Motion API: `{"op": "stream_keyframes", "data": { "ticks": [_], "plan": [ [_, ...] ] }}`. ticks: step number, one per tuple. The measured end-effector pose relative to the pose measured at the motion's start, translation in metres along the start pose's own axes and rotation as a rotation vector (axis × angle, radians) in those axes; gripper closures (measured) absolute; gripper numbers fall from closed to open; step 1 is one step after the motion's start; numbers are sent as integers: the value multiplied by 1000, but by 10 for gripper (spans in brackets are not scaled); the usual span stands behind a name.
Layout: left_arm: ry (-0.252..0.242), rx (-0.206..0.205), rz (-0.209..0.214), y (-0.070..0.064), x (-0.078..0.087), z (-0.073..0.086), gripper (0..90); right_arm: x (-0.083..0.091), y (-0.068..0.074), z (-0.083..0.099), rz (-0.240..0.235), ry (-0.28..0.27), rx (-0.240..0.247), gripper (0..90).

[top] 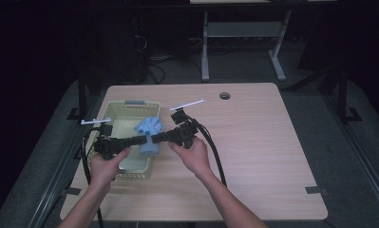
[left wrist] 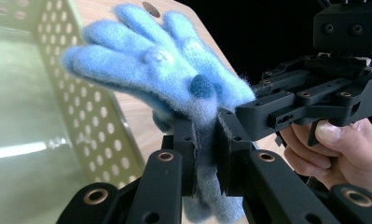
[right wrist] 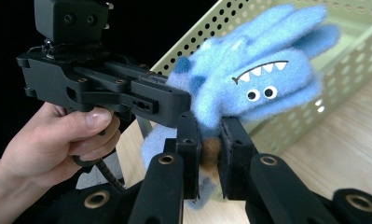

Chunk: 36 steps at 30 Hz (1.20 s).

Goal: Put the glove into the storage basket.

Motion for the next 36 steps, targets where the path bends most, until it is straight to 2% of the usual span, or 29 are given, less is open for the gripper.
{"op": "stream_keyframes", "data": {
  "ticks": [16,29,36],
  "plan": [
    [0,12,-16,16,17,1,800,-19,6,-13,-24,10,14,798],
    [5,45,-13,31,30,5,800,-38,9,-21,-35,17,10,798],
    [15,62,-28,43,38,8,801,-52,11,-26,-37,25,17,798]
  ]
}}
Point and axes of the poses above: each handheld gripper's, and its own axes: x roughly backward along the jaws, z roughly out of its underside, y roughly to its left, the point moved 8 cm from there along -x, roughly forward along the jaws, and after that the axes turned 14 degrees about y, right-handed, at the moved point
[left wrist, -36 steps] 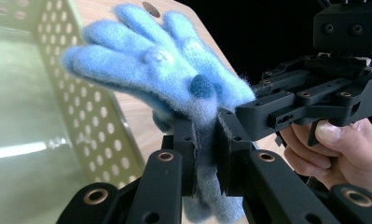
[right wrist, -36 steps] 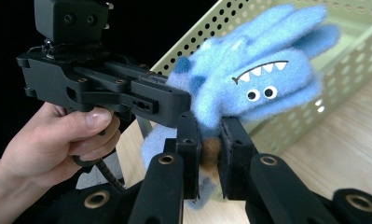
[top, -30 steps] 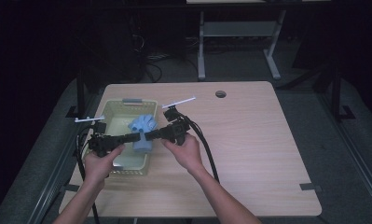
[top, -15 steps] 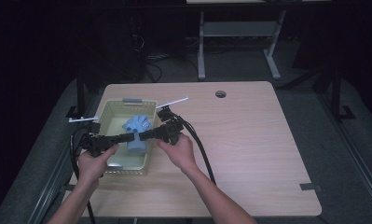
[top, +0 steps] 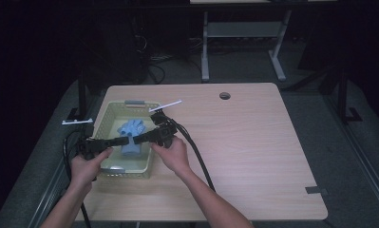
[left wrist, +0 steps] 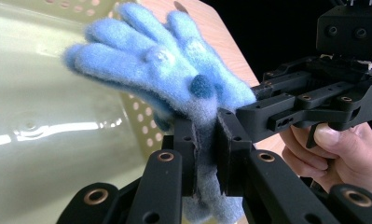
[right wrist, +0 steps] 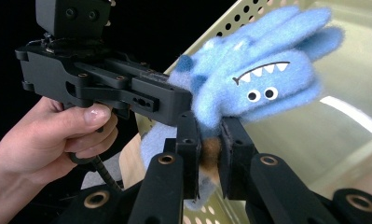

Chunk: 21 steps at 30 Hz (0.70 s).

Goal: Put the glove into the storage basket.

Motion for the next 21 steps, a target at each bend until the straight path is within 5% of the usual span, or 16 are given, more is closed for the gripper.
{"op": "stream_keyframes", "data": {
  "ticks": [7,21],
  "plan": [
    [4,10,11,11,5,2,804,-11,-1,-3,-28,1,-21,798],
    [34,57,-38,30,7,6,804,-34,-8,-7,-19,13,-39,794]
  ]
}}
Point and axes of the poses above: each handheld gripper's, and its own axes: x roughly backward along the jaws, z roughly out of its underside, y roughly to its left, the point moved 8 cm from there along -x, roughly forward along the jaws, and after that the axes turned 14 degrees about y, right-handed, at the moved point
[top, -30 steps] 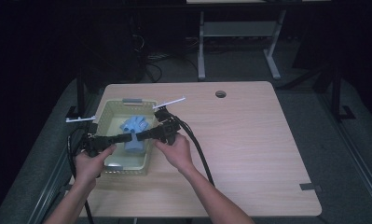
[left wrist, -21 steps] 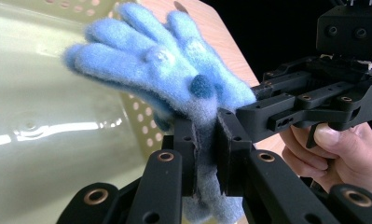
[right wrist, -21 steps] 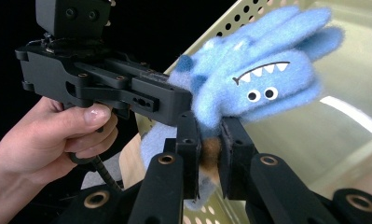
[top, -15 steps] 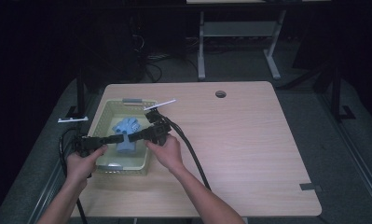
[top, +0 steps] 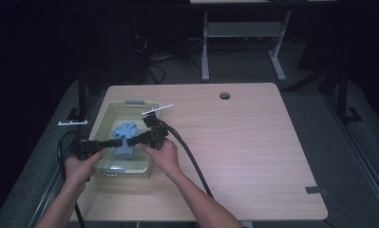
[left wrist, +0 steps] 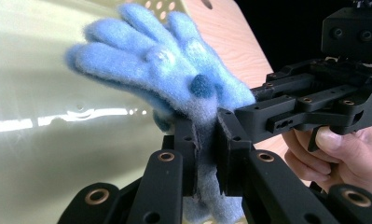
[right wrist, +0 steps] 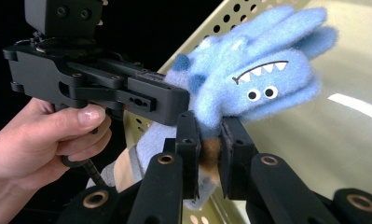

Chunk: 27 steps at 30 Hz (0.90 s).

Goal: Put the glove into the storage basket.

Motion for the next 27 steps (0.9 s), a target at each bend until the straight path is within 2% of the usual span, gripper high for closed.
{"op": "stream_keyframes", "data": {
  "ticks": [8,12,19,27],
  "plan": [
    [51,10,-46,10,-5,2,804,-11,-8,0,16,28,-12,785],
    [64,13,-69,13,-8,2,804,-16,-11,2,24,43,-17,779],
    [83,18,-84,15,-10,3,805,-19,-15,2,33,57,-34,768],
    [102,13,-120,17,-13,5,806,-23,-17,5,64,76,-37,755]
  ]
}}
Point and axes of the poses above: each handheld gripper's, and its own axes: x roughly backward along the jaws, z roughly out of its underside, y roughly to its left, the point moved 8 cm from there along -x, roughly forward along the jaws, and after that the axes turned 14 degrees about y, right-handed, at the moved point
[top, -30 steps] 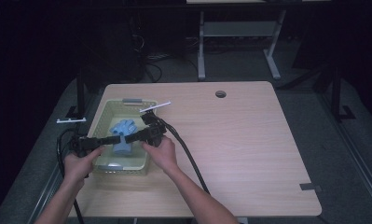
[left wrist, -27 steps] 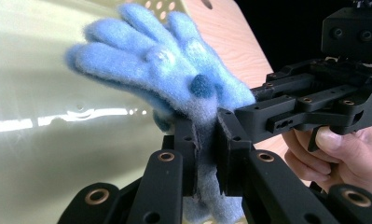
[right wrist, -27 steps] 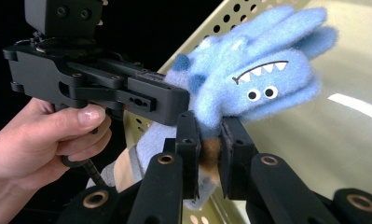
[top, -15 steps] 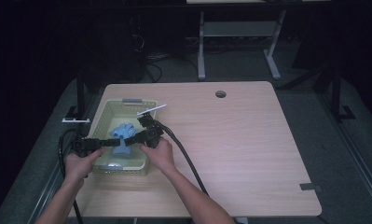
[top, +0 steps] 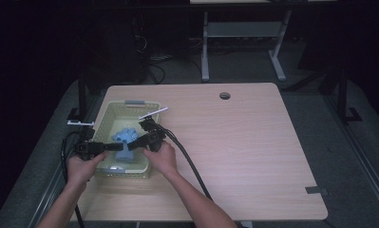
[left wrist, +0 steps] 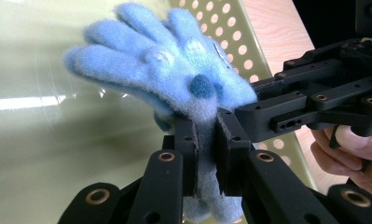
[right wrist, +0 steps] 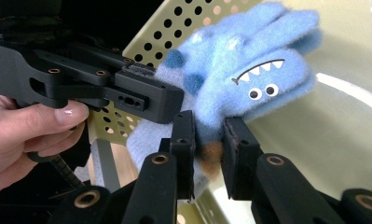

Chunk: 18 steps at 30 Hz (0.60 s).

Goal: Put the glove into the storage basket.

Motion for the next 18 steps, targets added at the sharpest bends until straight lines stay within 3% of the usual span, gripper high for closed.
{"op": "stream_keyframes", "data": {
  "ticks": [8,14,18],
  "plan": [
    [42,0,-26,2,-6,2,806,9,-2,0,13,-5,-4,754],
    [97,0,-103,7,-10,4,805,13,-4,1,23,-1,3,746],
    [126,2,-131,9,-13,5,797,15,-2,2,21,-3,11,744]
  ]
}}
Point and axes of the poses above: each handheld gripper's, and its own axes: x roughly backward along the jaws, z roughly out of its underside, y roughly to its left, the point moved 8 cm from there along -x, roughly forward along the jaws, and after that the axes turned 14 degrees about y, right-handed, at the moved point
